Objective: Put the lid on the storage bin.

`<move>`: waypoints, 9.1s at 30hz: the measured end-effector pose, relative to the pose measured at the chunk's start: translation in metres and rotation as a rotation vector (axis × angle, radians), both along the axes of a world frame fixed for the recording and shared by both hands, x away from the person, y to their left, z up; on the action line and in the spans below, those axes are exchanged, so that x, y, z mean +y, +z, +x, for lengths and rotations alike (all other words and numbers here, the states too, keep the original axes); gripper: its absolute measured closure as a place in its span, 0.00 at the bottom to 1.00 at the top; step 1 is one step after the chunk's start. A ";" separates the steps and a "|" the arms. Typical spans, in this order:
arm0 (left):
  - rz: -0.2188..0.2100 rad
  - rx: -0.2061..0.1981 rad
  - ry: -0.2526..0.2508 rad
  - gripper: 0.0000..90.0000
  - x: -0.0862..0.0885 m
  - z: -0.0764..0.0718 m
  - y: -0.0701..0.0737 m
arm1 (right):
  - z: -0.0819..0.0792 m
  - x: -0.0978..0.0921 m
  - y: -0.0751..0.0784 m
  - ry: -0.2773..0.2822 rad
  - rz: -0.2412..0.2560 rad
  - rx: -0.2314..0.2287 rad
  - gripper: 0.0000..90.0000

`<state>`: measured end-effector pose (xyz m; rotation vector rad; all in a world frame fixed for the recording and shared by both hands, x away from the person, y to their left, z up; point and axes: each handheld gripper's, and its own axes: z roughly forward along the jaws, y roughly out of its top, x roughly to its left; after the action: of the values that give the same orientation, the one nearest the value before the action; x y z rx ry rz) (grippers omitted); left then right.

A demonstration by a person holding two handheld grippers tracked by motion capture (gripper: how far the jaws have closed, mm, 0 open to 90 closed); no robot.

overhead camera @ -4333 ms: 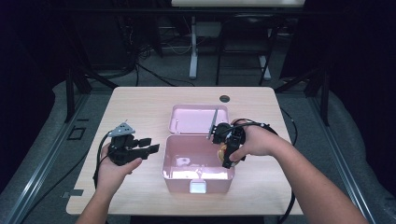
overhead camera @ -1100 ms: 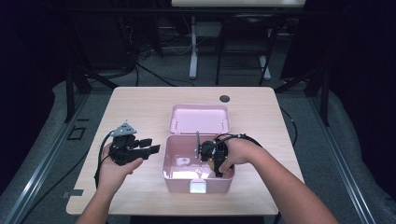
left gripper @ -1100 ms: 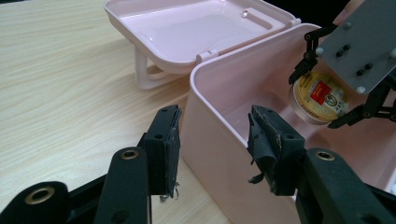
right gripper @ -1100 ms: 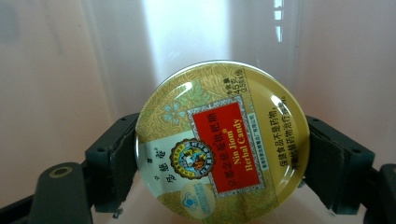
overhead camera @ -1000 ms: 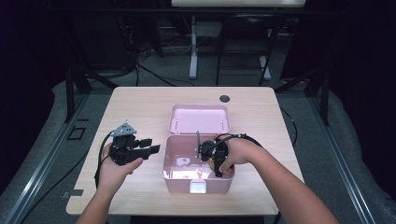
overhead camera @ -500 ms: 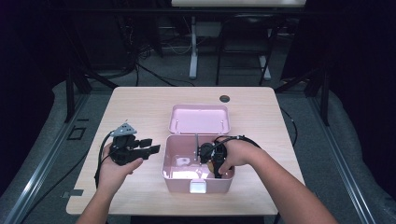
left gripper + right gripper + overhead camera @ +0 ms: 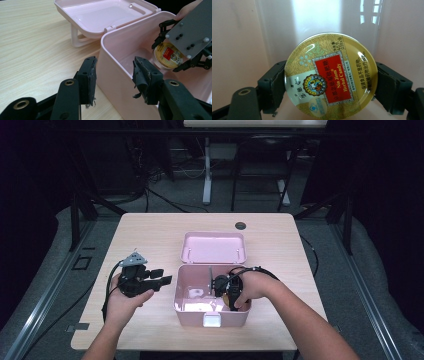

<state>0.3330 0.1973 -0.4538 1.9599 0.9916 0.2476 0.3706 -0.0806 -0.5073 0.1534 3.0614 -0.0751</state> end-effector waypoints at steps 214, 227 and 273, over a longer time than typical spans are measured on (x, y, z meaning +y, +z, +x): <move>0.071 -0.080 -0.060 0.91 -0.028 -0.007 -0.018 | 0.075 -0.099 0.033 -0.938 0.878 -0.450 0.70; 0.062 -0.070 -0.054 0.91 -0.028 -0.008 -0.018 | 0.092 -0.102 0.025 -1.062 0.886 -0.426 0.76; 0.050 -0.062 -0.051 0.93 -0.027 -0.009 -0.018 | 0.111 -0.080 0.030 -1.209 0.785 -0.441 0.92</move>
<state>0.3239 0.1703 -0.4713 2.0082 0.9019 0.3048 0.4820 -0.1604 -0.4774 1.6872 1.9647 0.9164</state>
